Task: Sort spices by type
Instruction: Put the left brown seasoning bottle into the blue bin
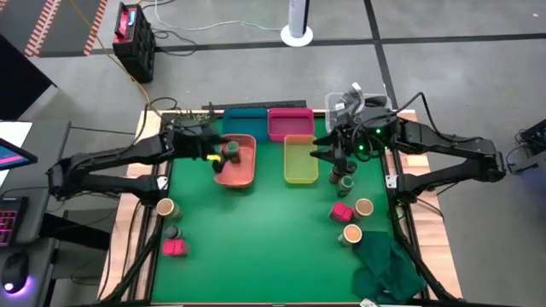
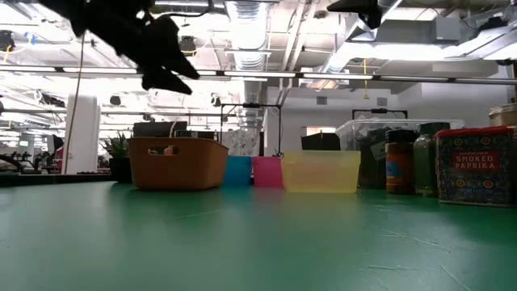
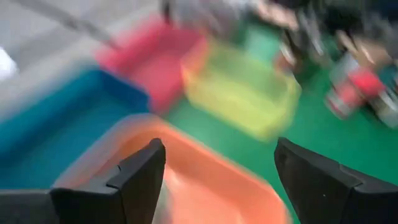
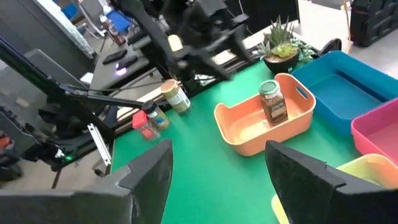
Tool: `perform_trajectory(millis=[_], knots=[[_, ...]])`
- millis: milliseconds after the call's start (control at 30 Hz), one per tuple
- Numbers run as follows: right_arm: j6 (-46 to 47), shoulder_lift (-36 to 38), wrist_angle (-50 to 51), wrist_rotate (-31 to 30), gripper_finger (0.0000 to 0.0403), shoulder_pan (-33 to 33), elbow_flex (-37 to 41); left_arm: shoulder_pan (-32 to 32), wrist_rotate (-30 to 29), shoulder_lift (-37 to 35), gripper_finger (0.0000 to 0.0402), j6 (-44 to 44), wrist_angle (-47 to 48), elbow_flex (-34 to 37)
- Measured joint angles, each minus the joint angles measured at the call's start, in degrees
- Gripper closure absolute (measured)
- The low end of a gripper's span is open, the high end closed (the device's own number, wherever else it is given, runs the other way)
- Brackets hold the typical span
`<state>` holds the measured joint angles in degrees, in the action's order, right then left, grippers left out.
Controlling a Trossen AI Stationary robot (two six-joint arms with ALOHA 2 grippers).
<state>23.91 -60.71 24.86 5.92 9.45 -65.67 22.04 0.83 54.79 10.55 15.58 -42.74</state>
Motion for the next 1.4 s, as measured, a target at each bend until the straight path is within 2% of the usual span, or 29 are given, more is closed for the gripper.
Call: perform_trajectory(millis=[100, 233, 300, 467, 700, 933, 1200, 1400], knots=[[-0.7, 0.0, 0.9, 0.0, 0.0121, 0.0, 0.0, -4.6, 0.9, 0.0, 0.0126, 1.6, 18.0, -8.2], [-2.6, 0.0, 2.3, 0.0, 0.0121, 0.0, 0.0, -10.9, 0.9, 0.4, 0.0139, 0.1, 37.3, -17.2], [-3.6, 0.0, 2.7, 0.0, 0.0121, 0.0, 0.0, -13.8, 1.0, 0.7, 0.0141, 0.8, 45.4, -19.4], [-5.6, 0.0, 2.8, 0.0, 0.0121, 0.0, 0.0, -20.4, 2.0, 0.7, 0.0135, 10.4, 58.4, -19.4], [-8.4, 0.0, 3.0, 0.0, 0.0121, 0.1, 0.0, -27.4, 6.4, 0.7, 0.0091, 16.6, 65.4, -16.2], [-8.8, 0.0, 3.0, 0.0, 0.0121, 0.1, 0.0, -31.5, 6.9, 0.7, 0.0049, 20.2, 67.4, -12.9], [-8.8, 0.0, 2.9, 0.0, 0.0121, 0.1, 0.0, -34.7, 5.1, 0.3, 0.0044, 19.8, 67.7, -8.6], [-8.6, 0.0, 2.4, 0.0, 0.0121, 0.1, 0.0, -34.8, 7.3, 0.3, 0.0044, 18.1, 67.6, -5.0]])
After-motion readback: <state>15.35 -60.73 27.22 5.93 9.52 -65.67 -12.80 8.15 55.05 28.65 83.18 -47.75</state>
